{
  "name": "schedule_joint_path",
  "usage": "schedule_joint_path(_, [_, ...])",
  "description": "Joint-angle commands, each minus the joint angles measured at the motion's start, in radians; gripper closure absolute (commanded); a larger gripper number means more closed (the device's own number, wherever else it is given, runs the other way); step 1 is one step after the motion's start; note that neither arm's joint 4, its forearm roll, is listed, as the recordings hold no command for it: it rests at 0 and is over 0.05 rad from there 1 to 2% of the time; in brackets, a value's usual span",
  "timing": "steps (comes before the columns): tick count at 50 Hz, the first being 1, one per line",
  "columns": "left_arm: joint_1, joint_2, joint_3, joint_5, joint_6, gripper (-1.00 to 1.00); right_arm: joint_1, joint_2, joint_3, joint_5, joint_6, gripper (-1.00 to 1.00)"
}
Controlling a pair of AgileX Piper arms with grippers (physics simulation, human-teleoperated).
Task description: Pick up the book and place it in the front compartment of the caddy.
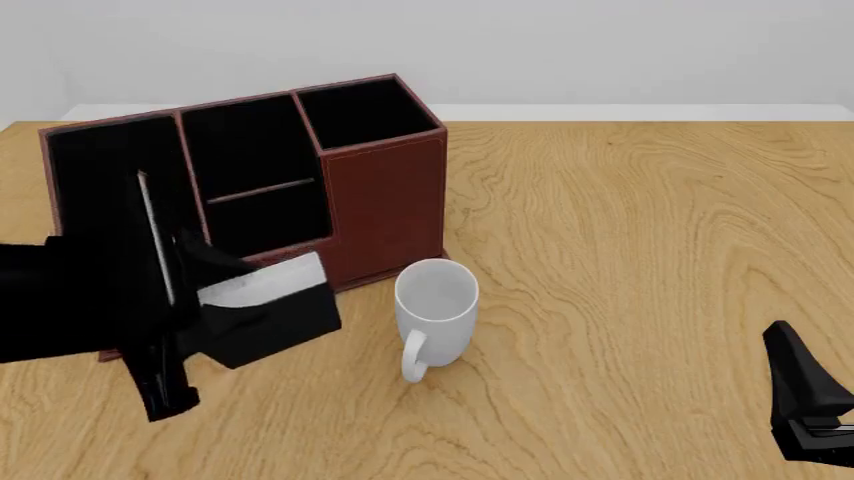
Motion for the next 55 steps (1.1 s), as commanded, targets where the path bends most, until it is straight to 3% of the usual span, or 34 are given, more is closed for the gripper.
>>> schedule_joint_path(1, [-0.099, -0.133, -0.022, 0.116, 0.063, 1.00, 0.000, 0.000, 0.000, 0.000, 0.000, -1.00])
schedule_joint_path(4, [-0.082, -0.119, -0.044, 0.145, 0.068, 1.00, 0.000, 0.000, 0.000, 0.000, 0.000, -1.00])
schedule_joint_path(6, [-0.143, -0.173, -0.034, 0.158, 0.073, 1.00, 0.000, 0.000, 0.000, 0.000, 0.000, -1.00])
schedule_joint_path(9, [-0.093, -0.160, -0.009, 0.163, 0.138, 1.00, 0.000, 0.000, 0.000, 0.000, 0.000, -1.00])
schedule_joint_path(10, [-0.125, -0.185, -0.021, 0.170, 0.133, 1.00, 0.000, 0.000, 0.000, 0.000, 0.000, -1.00])
schedule_joint_path(13, [-0.116, -0.170, -0.034, 0.191, 0.130, 1.00, 0.000, 0.000, 0.000, 0.000, 0.000, -1.00])
schedule_joint_path(14, [-0.114, -0.185, -0.025, 0.190, 0.168, 1.00, 0.000, 0.000, 0.000, 0.000, 0.000, -1.00])
schedule_joint_path(19, [-0.100, -0.168, -0.055, 0.207, 0.196, 1.00, 0.000, 0.000, 0.000, 0.000, 0.000, -1.00])
schedule_joint_path(55, [0.045, 0.036, -0.266, 0.093, 0.346, 1.00, 0.000, 0.000, 0.000, 0.000, 0.000, -1.00])
